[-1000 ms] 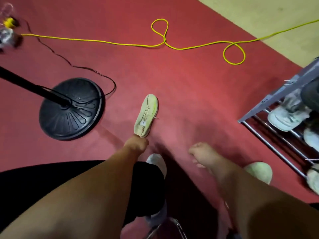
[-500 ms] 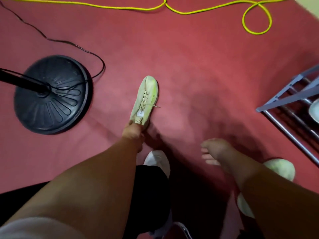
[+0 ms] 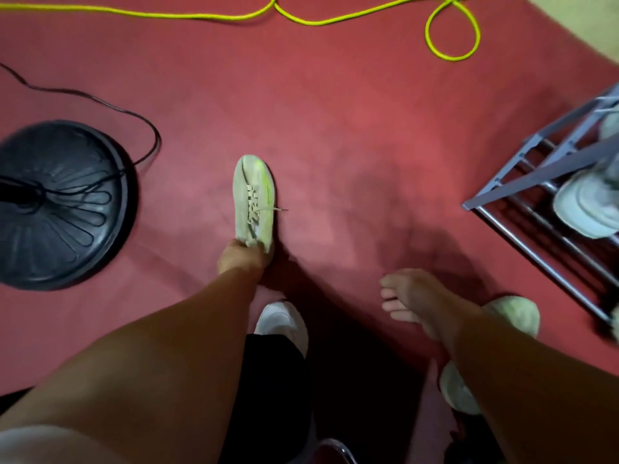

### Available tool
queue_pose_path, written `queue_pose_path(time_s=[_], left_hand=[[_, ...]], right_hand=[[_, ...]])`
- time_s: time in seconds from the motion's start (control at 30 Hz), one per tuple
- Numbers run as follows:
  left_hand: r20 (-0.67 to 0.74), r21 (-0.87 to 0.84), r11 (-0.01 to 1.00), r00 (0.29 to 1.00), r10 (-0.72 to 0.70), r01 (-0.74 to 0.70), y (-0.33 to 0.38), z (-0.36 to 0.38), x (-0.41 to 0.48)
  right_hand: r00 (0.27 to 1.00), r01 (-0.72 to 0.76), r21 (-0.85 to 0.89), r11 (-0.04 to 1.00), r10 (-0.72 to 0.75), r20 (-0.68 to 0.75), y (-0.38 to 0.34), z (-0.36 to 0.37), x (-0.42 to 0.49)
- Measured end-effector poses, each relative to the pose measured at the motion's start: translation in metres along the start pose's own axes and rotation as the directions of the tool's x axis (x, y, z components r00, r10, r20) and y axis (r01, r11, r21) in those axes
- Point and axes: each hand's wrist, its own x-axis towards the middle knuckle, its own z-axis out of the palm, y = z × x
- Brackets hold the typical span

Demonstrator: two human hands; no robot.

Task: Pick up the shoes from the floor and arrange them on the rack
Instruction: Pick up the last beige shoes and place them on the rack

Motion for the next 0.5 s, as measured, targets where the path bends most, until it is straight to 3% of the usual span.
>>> queue_pose_path(time_s=[0.1, 0.17, 0.27, 0.33, 0.4, 0.5], left_hand=[[0.136, -0.078, 0.989, 0.981, 0.135, -0.125, 0.025, -0.001, -0.042], [0.274, -0.114, 0.985, 0.949, 0.158, -0.131, 0.043, -0.01, -0.071], [0.503, -0.139, 0.984, 0.847, 0.17, -0.115, 0.069, -0.039, -0.109], [0.615, -0.1, 0.982, 0.765, 0.19, -0.163, 0.091, -0.06, -0.134], [0.717, -0.095, 0.972, 0.662, 0.217, -0.216, 0.116, -0.077, -0.159], [0.833, -0.136, 0.973, 0.511, 0.213, -0.184, 0.146, -0.089, -0.199]], right_hand=[[1.0, 0.019, 0.041, 0.999, -0.019, 0.005, -0.017, -0.002, -0.007], [0.997, 0.066, 0.061, 0.996, -0.067, 0.023, -0.026, -0.008, -0.016], [0.991, 0.133, 0.148, 0.98, -0.128, -0.045, -0.023, -0.027, -0.03], [0.968, 0.191, 0.21, 0.959, -0.149, -0.201, -0.015, -0.047, -0.047], [0.952, 0.165, 0.332, 0.929, -0.062, -0.301, 0.001, -0.071, -0.069], [0.995, -0.03, 0.492, 0.87, 0.074, -0.071, 0.03, -0.102, -0.114]])
